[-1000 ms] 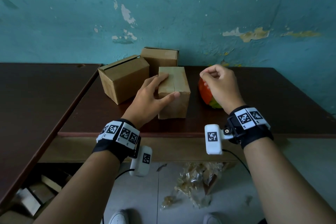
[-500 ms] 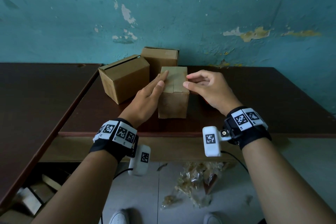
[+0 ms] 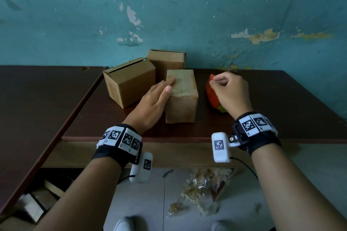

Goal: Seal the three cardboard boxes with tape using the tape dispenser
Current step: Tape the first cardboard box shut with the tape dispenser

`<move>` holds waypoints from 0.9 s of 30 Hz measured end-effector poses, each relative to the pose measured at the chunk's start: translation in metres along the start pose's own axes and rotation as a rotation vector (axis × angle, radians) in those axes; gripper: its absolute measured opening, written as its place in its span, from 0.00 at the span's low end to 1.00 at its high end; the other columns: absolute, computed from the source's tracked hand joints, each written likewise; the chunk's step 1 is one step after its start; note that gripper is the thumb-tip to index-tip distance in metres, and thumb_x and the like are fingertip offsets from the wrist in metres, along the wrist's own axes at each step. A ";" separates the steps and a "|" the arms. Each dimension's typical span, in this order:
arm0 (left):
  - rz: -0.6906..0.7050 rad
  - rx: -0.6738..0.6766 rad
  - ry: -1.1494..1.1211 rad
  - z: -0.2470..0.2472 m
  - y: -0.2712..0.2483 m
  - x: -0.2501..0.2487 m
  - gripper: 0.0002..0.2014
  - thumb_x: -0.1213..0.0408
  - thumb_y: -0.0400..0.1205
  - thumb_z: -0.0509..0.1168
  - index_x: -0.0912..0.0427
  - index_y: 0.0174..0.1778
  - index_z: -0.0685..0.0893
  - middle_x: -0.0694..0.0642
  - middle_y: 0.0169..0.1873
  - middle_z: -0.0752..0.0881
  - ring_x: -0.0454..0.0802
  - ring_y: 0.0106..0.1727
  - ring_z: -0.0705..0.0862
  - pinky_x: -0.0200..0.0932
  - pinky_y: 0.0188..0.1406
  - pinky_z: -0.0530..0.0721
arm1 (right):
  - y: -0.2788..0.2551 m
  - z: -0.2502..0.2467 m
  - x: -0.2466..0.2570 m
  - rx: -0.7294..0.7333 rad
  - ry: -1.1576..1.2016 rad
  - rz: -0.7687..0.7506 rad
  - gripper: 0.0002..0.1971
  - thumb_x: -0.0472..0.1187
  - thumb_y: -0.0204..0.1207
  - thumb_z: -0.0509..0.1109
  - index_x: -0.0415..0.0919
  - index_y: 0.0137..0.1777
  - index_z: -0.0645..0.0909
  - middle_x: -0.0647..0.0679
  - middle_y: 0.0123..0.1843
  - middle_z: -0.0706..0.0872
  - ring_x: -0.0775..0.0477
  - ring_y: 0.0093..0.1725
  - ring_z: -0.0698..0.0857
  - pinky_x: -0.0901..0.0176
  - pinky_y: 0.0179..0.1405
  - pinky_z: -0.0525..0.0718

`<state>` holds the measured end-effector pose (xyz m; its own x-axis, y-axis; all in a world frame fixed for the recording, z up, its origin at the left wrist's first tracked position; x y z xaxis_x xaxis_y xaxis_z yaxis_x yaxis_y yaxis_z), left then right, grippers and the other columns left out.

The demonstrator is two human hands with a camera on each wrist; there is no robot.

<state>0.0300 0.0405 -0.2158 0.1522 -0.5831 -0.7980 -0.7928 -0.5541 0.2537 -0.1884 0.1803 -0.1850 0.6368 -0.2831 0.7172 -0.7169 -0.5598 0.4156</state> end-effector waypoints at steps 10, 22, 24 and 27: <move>-0.024 -0.019 0.018 0.003 0.001 -0.005 0.27 0.38 0.93 0.49 0.36 0.90 0.66 0.51 0.89 0.66 0.51 0.90 0.61 0.59 0.89 0.65 | -0.010 0.013 -0.006 0.129 -0.421 0.130 0.23 0.53 0.82 0.78 0.42 0.66 0.75 0.40 0.61 0.87 0.35 0.61 0.88 0.35 0.66 0.84; -0.023 -0.105 -0.055 -0.008 0.003 -0.003 0.28 0.40 0.95 0.48 0.46 0.90 0.66 0.47 0.84 0.73 0.46 0.86 0.69 0.57 0.87 0.69 | 0.005 -0.008 -0.018 0.103 -0.268 0.144 0.13 0.46 0.80 0.70 0.36 0.44 0.86 0.41 0.39 0.88 0.36 0.45 0.90 0.52 0.40 0.81; -0.017 -0.140 -0.088 -0.011 0.004 -0.006 0.25 0.44 0.96 0.48 0.47 0.88 0.69 0.40 0.76 0.76 0.41 0.81 0.72 0.56 0.86 0.71 | 0.007 -0.018 -0.012 0.063 -0.116 0.127 0.14 0.45 0.79 0.70 0.33 0.37 0.82 0.42 0.30 0.84 0.52 0.29 0.87 0.57 0.29 0.80; -0.015 -0.186 -0.154 -0.017 0.005 -0.008 0.24 0.43 0.96 0.48 0.45 0.85 0.72 0.31 0.69 0.77 0.39 0.77 0.75 0.55 0.84 0.74 | 0.008 -0.033 0.002 -0.002 0.099 0.080 0.17 0.46 0.76 0.72 0.30 0.37 0.80 0.34 0.30 0.80 0.50 0.25 0.80 0.51 0.23 0.78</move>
<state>0.0345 0.0321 -0.1983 0.0600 -0.4844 -0.8728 -0.6670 -0.6700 0.3260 -0.2024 0.2009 -0.1617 0.5465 -0.2482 0.7998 -0.7648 -0.5371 0.3558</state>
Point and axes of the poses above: each hand's wrist, its own y-axis towards the middle knuckle, its own z-axis out of the palm, x = y × z, the point moved 6 cm from there along y, towards the middle knuckle
